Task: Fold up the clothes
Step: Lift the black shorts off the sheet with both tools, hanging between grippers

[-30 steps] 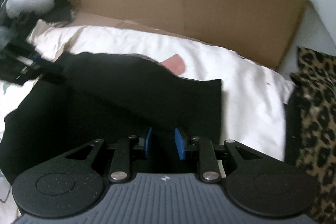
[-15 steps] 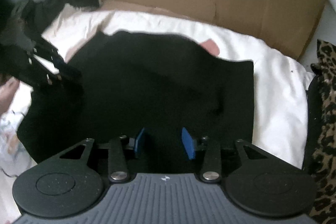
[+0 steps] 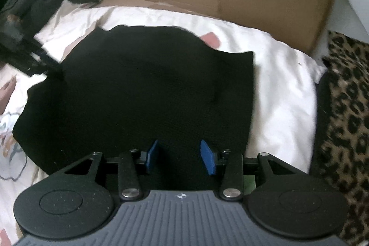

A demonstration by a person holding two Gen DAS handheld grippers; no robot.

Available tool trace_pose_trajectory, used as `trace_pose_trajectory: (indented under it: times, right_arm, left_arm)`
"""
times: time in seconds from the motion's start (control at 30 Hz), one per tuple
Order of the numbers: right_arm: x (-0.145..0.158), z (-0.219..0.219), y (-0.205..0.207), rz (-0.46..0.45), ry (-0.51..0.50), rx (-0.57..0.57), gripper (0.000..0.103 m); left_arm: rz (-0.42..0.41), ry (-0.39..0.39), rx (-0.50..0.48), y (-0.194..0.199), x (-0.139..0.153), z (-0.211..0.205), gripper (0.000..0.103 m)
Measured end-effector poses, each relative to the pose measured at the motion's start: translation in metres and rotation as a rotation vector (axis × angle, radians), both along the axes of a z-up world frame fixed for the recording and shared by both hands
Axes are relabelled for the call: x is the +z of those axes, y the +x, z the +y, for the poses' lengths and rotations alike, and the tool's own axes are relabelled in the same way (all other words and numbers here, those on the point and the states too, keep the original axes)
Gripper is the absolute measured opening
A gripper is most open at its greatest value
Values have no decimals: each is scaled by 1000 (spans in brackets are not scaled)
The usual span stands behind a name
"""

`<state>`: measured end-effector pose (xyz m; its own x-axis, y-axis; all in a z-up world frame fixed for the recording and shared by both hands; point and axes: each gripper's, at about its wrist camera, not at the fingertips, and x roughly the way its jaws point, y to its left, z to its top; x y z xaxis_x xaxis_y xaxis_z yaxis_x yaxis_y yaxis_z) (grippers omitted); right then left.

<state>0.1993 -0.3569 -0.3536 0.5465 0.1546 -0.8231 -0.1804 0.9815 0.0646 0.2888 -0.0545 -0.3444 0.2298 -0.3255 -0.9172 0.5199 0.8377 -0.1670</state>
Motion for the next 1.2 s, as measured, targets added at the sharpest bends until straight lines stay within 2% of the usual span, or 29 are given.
trace_pose_trajectory:
  times: [0.13,0.27,0.43,0.53,0.73,0.9,1.0,1.03,1.1,1.2]
  right_arm:
    - [10,-3,-12,2,36,-20,48]
    - [5,6,-23,26,42,11,48]
    - [-11,13,-29,40,-4,2,48]
    - [-15,12,-31,46,-49,16,48]
    - [-16,-2,-36,71,-87,-19,48]
    - [5,-4,-35,94,-82,-64,47]
    - [17,-6,-37,90,-8,-73,47]
    - [18,-6,-38,95,7,-78,47]
    - [13,-6,-39,110,17,-85,47]
    - [1,-6,-42,142,3,-103,47]
  left_arm:
    - [12,-27,-63,-18,7,-5,39]
    - [32,-2,-144,-34,-9,-14,40]
    - [19,75,-167,-39,-28,-11,41]
    - [10,109,-171,-42,-32,-5,48]
    - [23,121,-151,-48,-29,7,47]
    - [-10,89,-161,-49,-3,14,44]
    - [47,32,-137,-52,4,17,42]
    - [61,23,-148,-53,3,14,39]
    - [97,6,-188,-62,-3,8,26]
    - [150,4,-228,-72,-18,1,23]
